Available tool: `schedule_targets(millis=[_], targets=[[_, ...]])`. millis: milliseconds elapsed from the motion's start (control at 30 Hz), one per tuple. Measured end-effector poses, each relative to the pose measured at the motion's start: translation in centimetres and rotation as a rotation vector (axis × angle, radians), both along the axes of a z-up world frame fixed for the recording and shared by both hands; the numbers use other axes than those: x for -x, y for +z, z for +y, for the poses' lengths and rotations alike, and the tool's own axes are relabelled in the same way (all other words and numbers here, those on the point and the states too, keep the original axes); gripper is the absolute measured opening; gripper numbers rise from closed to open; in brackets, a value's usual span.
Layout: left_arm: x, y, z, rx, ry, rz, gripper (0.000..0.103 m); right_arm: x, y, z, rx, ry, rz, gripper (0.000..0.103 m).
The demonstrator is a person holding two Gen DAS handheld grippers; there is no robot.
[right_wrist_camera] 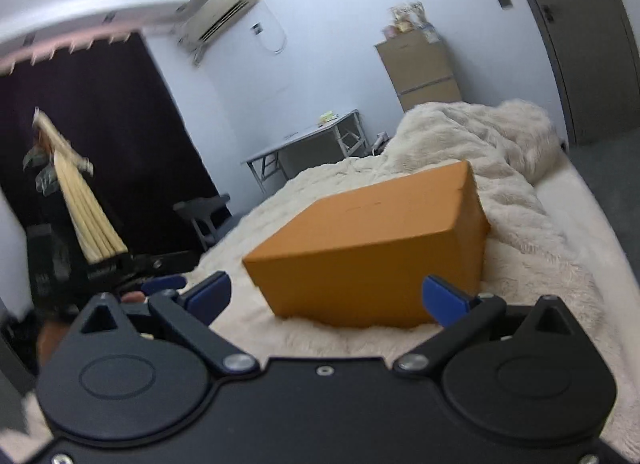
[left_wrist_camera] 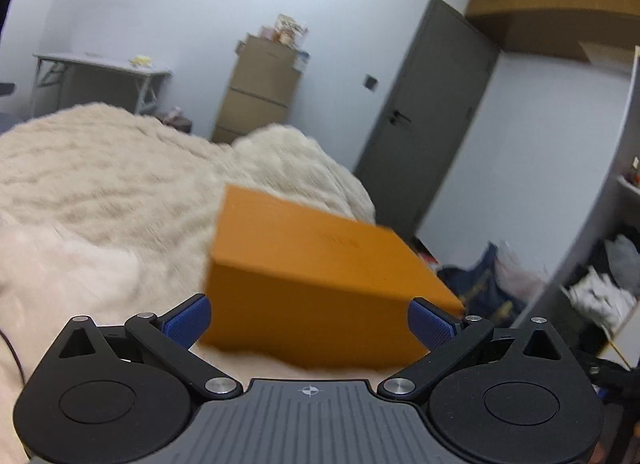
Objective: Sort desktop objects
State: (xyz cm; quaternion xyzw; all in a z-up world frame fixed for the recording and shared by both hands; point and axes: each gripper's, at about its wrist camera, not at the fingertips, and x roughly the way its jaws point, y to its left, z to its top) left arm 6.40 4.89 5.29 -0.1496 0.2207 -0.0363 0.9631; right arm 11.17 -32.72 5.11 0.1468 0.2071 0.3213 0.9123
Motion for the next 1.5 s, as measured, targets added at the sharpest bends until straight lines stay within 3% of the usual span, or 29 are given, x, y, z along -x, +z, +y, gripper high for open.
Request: schedule_targets(millis=[133, 167, 200, 367, 567, 767, 1500], targets=[[1.6, -3.1, -4.1, -0.162, 0.06, 0.003, 0.103, 2.5, -1.7, 4.8, 0.227, -0.064, -0.078, 0.103], [2.0, -4.7, -5.7, -0.233, 0.056, 0.032, 0.103, 2.8, -2.1, 5.5, 0.263, -0.071, -0.085, 0.103], [1.9, -5.6, -5.9, -0.253, 0.054, 0.048, 0.103, 2.8, -2.4, 5.6, 0.269, -0.077, -0.08, 0.103], [2.2, -6.3, -5.0, -0.23, 0.096, 0.055, 0.103, 2.7, -3.6, 6.2, 0.302, -0.109, -0.057, 0.103], [2.8, -6.2, -5.2, -0.267, 0.107, 0.046, 0.103, 2.7, -5.0, 6.7, 0.335, -0.145, -0.034, 0.103], [2.8, -5.5, -5.4, -0.292, 0.09, 0.044, 0.103, 3.1, -4.8, 5.3, 0.304, -0.168, -0.062, 0.103], [3.4, -5.1, -6.0, -0.321, 0.074, 0.005, 0.103, 2.2, -5.5, 4.4, 0.282, -0.194, -0.021, 0.103]])
